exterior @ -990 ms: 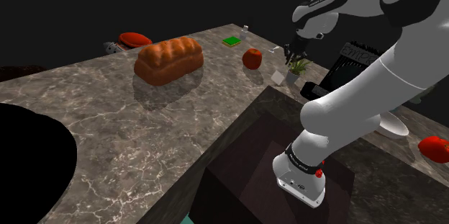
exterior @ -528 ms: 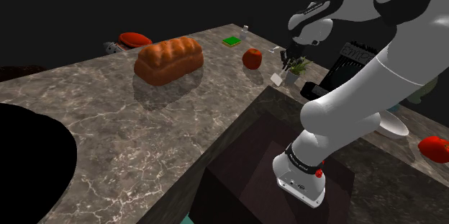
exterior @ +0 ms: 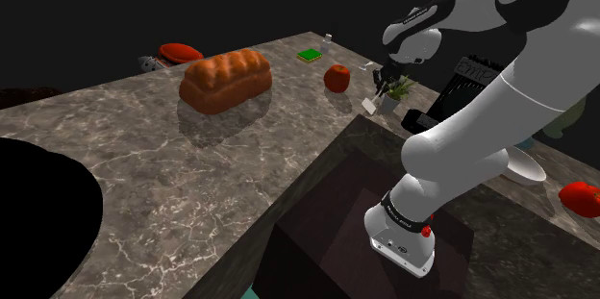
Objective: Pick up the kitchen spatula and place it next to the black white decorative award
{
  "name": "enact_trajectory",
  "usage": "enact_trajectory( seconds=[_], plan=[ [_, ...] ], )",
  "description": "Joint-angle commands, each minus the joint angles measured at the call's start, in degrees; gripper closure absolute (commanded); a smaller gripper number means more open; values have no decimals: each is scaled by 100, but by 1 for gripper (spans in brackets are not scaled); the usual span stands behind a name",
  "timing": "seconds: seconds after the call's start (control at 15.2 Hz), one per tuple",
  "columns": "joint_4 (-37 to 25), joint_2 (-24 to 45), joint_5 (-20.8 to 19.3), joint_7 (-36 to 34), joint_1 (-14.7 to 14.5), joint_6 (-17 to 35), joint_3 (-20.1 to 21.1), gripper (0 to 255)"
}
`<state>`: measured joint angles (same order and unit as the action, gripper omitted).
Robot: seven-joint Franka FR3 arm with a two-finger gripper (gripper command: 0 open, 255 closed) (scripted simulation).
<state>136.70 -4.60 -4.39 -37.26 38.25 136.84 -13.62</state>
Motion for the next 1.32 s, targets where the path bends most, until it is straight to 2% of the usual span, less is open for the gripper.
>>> enact_trajectory(
  seconds=[0.0,0.07,0.13,0.46,0.73,1.25],
  plan=[
    [21,54,5,-1,14,-76,-15,255],
    [21,54,5,-1,15,-76,-14,255],
    [-14,58,7,-1,14,-105,-13,0],
    [22,53,4,-1,16,-76,-14,0],
    [-268,-426,-86,-76,7,-838,33,0],
    [-268,-426,-86,-76,8,-838,34,0]
  ],
)
